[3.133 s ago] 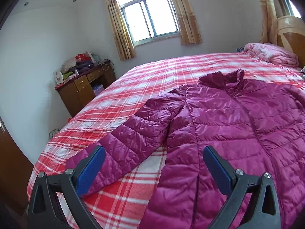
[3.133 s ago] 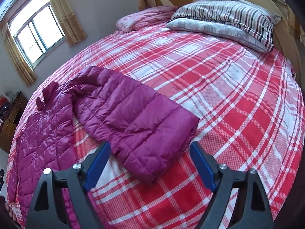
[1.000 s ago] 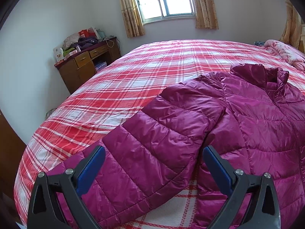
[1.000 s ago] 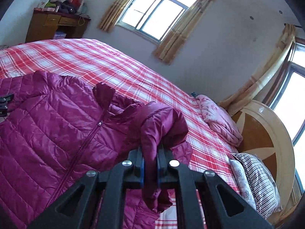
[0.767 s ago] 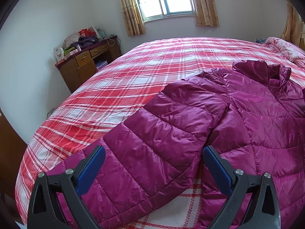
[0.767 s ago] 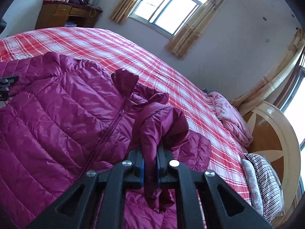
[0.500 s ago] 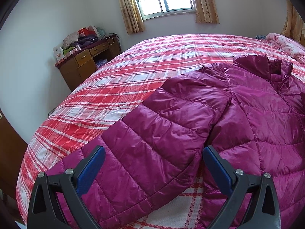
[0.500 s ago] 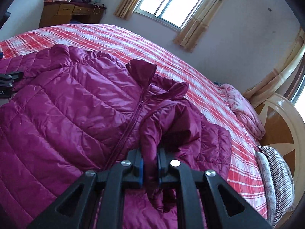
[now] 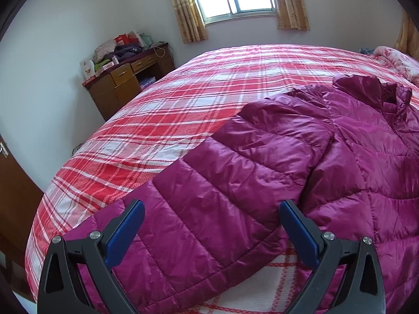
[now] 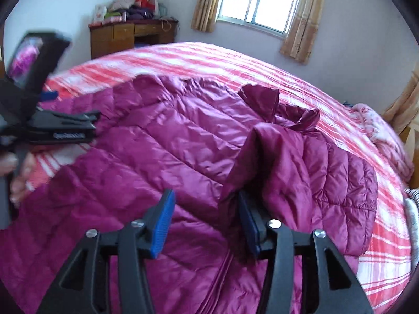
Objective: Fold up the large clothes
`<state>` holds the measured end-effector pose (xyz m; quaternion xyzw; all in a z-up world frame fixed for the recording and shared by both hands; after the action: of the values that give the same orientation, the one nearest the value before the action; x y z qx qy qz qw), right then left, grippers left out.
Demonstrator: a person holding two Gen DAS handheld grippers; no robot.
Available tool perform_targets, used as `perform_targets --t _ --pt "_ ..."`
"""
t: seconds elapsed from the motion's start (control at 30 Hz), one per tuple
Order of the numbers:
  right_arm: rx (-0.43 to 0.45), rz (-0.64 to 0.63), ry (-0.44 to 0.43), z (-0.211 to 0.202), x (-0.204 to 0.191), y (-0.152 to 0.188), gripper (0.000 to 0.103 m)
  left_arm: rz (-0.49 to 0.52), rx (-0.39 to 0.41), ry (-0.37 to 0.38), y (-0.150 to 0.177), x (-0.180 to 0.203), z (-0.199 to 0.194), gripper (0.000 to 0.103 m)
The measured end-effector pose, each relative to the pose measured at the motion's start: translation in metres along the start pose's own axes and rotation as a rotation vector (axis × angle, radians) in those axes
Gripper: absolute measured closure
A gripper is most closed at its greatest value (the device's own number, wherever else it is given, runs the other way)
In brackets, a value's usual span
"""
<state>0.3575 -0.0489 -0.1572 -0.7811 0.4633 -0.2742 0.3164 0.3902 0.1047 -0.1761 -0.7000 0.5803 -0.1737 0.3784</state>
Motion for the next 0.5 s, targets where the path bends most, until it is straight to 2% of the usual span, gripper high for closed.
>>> perform_targets --t 0.1,0.2,0.27,0.33,0.5 --pt "0.052 0.042 -0.044 -0.024 0.008 0.0 0.044 -0.006 -0.003 -0.009 0.0 -0.005 0.002 0.001" --pt "0.078 0.093 -0.032 -0.034 0.023 0.001 0.044 -0.014 -0.004 -0.008 0.0 -0.006 0.001 0.001" --pt "0.041 0.135 0.001 -0.024 0.037 0.001 0.045 -0.012 -0.001 -0.003 0.0 -0.003 -0.002 0.001" --pt "-0.002 0.172 0.051 -0.006 0.048 -0.001 0.061 -0.002 0.002 0.007 0.0 0.002 -0.006 0.001" --pt "-0.081 0.181 0.06 0.032 0.05 0.0 0.063 0.03 0.034 0.029 -0.006 0.014 -0.022 0.001"
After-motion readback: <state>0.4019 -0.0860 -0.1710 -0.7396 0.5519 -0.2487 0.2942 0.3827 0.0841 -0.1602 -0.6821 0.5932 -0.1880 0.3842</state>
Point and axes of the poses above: each gripper's, at about its wrist camera, not at the fingertips, and z roughly the way its jaws point, x to its right, y to its underside, the point moved 4 cm from there along z, roughly the way its jaws point, and after that the axes turned 3 degrees about -z, right-handed, at the moved point
